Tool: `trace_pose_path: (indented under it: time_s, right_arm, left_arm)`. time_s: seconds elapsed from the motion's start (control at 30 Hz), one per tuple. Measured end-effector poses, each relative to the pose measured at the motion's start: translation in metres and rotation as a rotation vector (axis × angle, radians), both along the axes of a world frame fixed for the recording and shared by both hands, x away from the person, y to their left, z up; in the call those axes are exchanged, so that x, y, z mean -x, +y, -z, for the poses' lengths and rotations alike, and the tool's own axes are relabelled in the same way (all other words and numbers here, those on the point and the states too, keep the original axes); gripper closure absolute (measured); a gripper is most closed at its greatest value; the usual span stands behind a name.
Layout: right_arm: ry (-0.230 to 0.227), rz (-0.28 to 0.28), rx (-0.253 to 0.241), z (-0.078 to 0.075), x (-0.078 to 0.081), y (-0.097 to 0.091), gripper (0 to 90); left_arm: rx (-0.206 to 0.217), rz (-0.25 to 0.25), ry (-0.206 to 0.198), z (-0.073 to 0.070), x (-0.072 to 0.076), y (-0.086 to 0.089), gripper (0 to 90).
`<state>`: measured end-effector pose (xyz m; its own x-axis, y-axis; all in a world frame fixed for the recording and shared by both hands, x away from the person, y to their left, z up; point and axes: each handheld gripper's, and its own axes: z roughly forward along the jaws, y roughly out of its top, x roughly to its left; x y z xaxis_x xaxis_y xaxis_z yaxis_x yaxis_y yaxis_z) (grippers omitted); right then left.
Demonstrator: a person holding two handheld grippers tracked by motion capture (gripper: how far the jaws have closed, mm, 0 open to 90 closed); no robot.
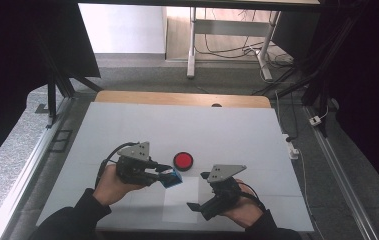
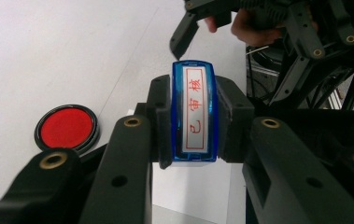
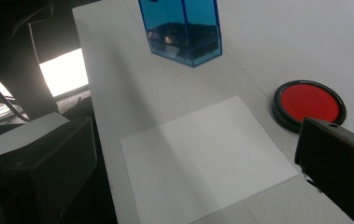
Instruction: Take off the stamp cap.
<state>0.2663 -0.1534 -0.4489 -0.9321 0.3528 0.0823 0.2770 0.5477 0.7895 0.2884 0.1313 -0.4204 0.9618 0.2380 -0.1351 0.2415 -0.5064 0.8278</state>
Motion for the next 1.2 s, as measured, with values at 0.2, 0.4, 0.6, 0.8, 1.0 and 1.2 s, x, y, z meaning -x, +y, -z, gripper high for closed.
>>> trace_pose_path:
  time_s: [0.2, 0.4, 0.6, 0.8, 1.0, 1.2]
  right_arm:
    - [0.020, -0.026, -0.011, 0.001, -0.006, 0.010, 0.0]
    - [0.022, -0.059, 0.002, 0.003, -0.010, 0.019, 1.0]
    - [0.024, -0.110, -0.021, 0.003, -0.013, 0.028, 13.3]
    - [0.026, -0.137, -0.021, 0.003, -0.016, 0.032, 28.1]
    - [0.046, -0.165, -0.036, 0.002, -0.020, 0.034, 45.0]
    - [0.064, -0.194, -0.043, 0.001, -0.021, 0.034, 53.5]
  left_arm:
    - [0.009, 0.024, -0.005, 0.000, 0.001, -0.002, 70.3]
    - [0.021, 0.049, -0.006, 0.001, 0.001, -0.003, 70.4]
    - [0.034, 0.086, -0.021, 0.001, 0.002, -0.004, 70.4]
    - [0.038, 0.104, -0.030, 0.002, 0.003, -0.004, 70.4]
    - [0.043, 0.132, -0.041, 0.002, 0.003, -0.005, 70.4]
    - [0.054, 0.151, -0.054, 0.002, 0.003, -0.005, 70.4]
